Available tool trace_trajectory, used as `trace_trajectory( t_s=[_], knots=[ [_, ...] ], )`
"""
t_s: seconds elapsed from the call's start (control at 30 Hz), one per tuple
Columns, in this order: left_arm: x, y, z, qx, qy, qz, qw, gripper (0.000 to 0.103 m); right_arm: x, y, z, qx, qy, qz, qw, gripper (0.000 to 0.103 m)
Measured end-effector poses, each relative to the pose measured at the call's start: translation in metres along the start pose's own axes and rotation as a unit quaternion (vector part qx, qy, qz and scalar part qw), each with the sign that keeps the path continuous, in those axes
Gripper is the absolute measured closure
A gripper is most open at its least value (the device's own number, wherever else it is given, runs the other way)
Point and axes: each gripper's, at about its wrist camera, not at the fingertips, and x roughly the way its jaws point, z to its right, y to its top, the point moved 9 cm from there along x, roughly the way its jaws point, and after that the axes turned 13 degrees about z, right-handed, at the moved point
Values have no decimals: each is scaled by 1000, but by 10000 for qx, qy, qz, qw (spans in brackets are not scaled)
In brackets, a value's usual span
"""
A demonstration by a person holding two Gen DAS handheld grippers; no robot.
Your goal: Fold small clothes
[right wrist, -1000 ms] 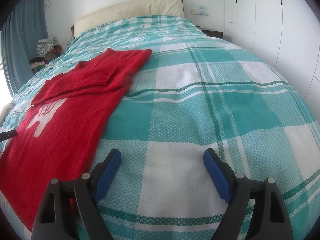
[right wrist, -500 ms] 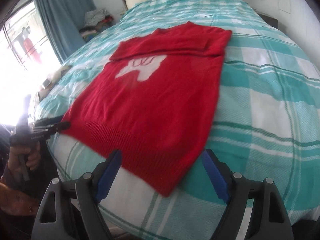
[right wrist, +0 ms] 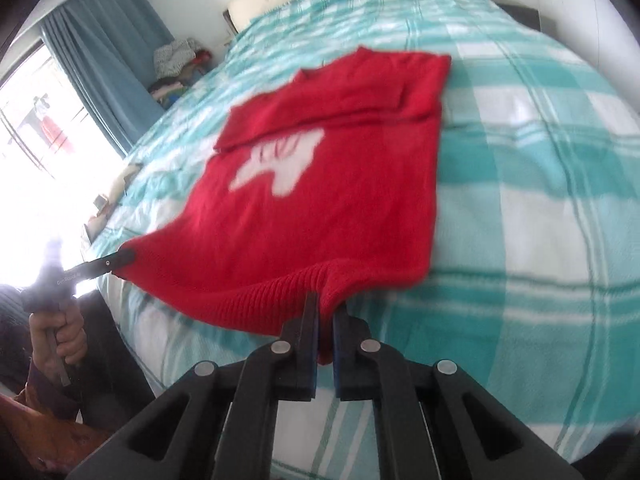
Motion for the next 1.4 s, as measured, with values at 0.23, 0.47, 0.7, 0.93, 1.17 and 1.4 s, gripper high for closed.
trace_trajectory(
  t_s=[0.23,0.47,0.7,0.93,1.17,1.4],
  knots=[
    [113,123,-20,-168,404,299,9986,100,79,139,29,-160,-358,893,9952,98],
    [222,165,-58,-282,1040,32,9942,100,191,201,79,425,-580,668,9952,98],
    [261,178,-89,-719,1280,-102,9891,58,245,206,123,1268,-480,513,9894,95],
    [229,197,-120,-720,1707,405,9819,26,227,225,135,1328,-643,948,9845,60],
    [172,143,-125,-78,1897,126,9817,24,186,213,142,1021,-725,847,9885,60],
    [98,58,-105,195,1855,-83,9824,19,162,163,160,1208,-799,499,9882,47]
  ],
)
